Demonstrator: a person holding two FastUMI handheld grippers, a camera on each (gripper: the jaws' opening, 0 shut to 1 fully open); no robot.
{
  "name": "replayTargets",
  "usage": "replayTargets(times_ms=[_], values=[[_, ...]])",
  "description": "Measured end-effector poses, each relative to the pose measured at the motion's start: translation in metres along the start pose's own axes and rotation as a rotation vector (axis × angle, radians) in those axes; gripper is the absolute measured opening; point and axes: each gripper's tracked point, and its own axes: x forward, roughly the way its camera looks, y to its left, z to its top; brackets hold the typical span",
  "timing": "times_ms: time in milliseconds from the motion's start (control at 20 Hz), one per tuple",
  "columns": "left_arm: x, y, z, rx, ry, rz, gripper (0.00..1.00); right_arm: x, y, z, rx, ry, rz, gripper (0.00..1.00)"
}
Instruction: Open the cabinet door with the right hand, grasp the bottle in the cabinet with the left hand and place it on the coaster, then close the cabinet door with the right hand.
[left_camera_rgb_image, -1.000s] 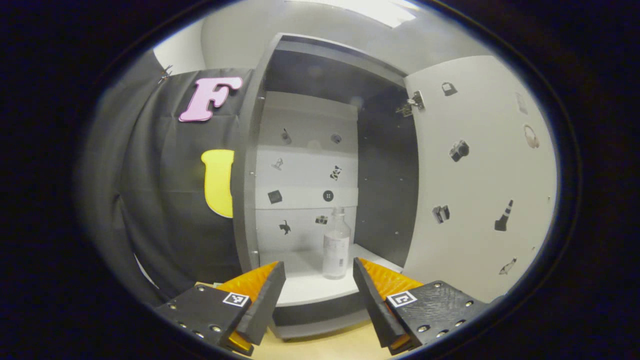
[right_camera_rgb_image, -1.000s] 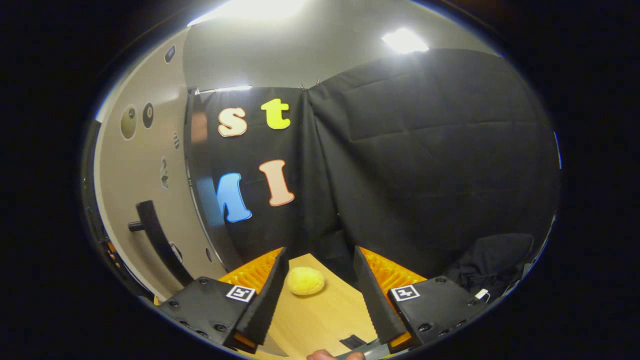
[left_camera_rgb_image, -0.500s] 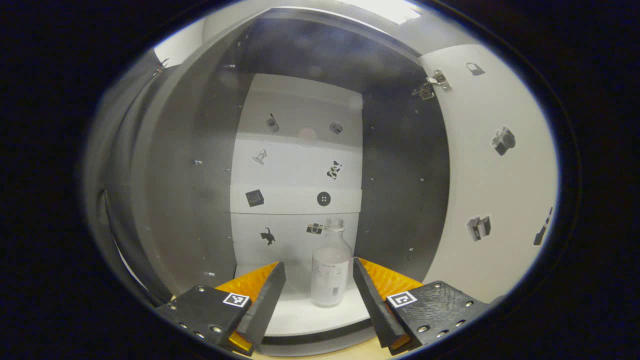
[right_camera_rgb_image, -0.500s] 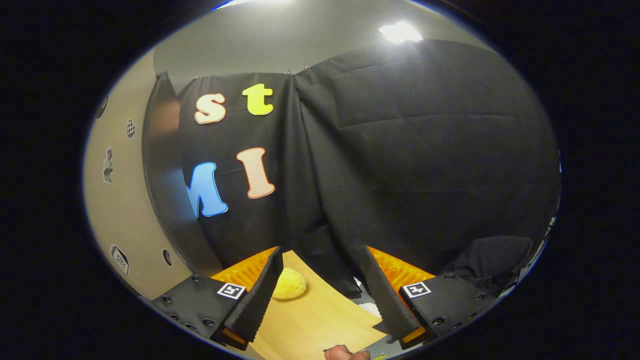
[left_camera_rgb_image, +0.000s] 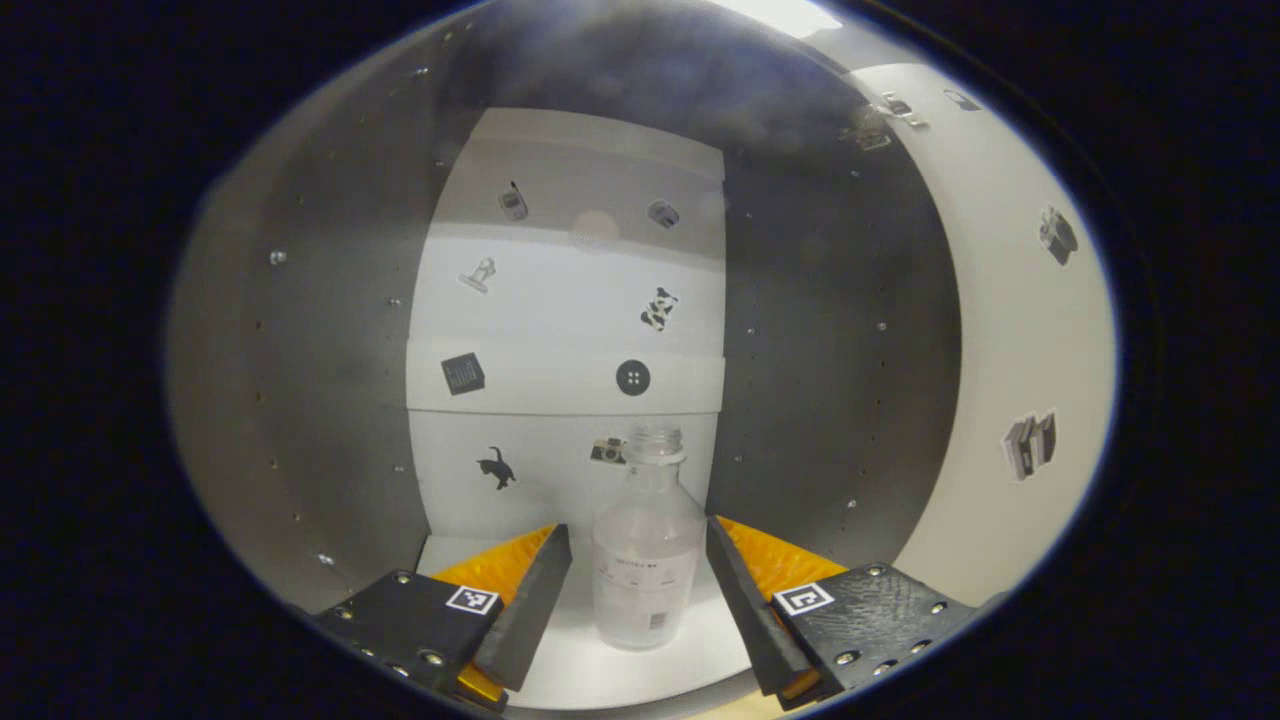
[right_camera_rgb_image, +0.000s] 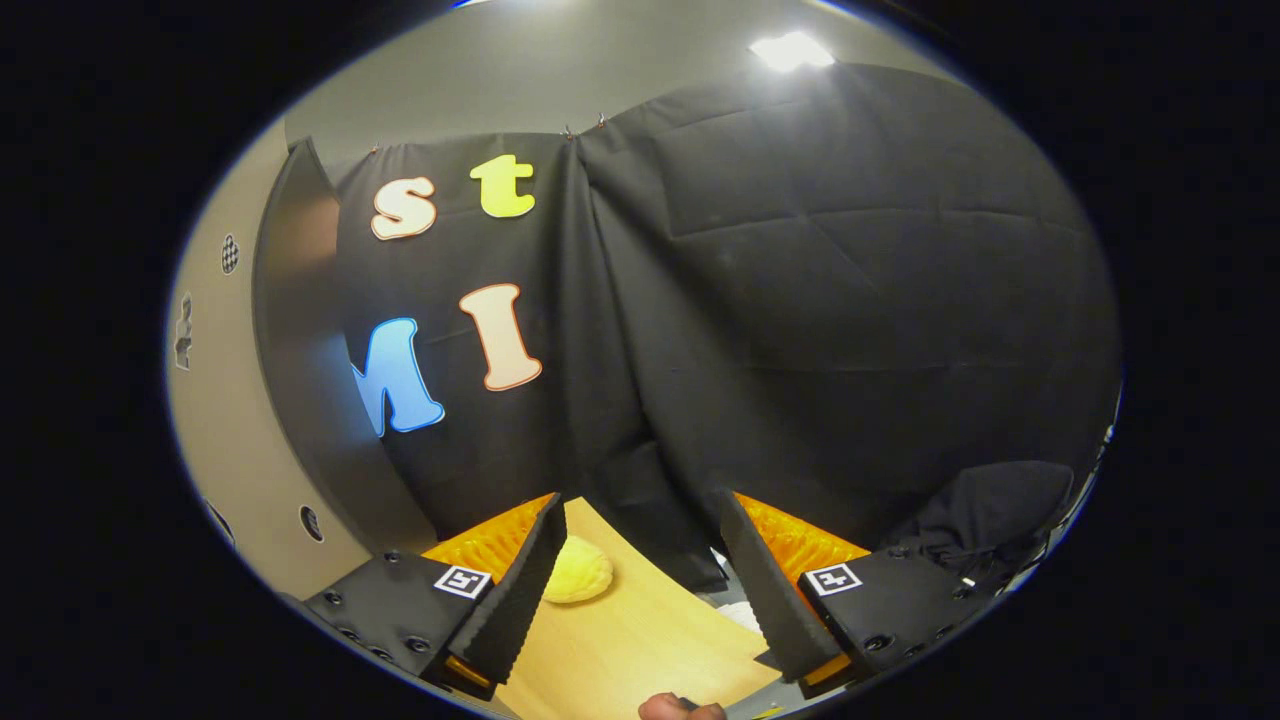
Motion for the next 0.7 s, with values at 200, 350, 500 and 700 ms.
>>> replayTargets(times_ms=[200,350,500,700], values=[[0.015,-0.003,-0.005,0.012,0.002,-0.003,0.84,0.014,0.000,0.003,0.024,0.009,-0.004,0.98],[0.023,-0.007,-0.010,0.020,0.014,-0.007,0.84,0.021,0.005,0.003,0.031,0.023,0.020,0.98],[0.025,-0.007,-0.012,0.029,0.016,0.005,0.84,0.029,0.007,0.003,-0.002,0.021,0.029,0.98],[0.024,-0.008,-0.012,0.028,0.016,0.016,0.83,0.038,0.011,-0.002,0.000,0.043,0.056,0.98]])
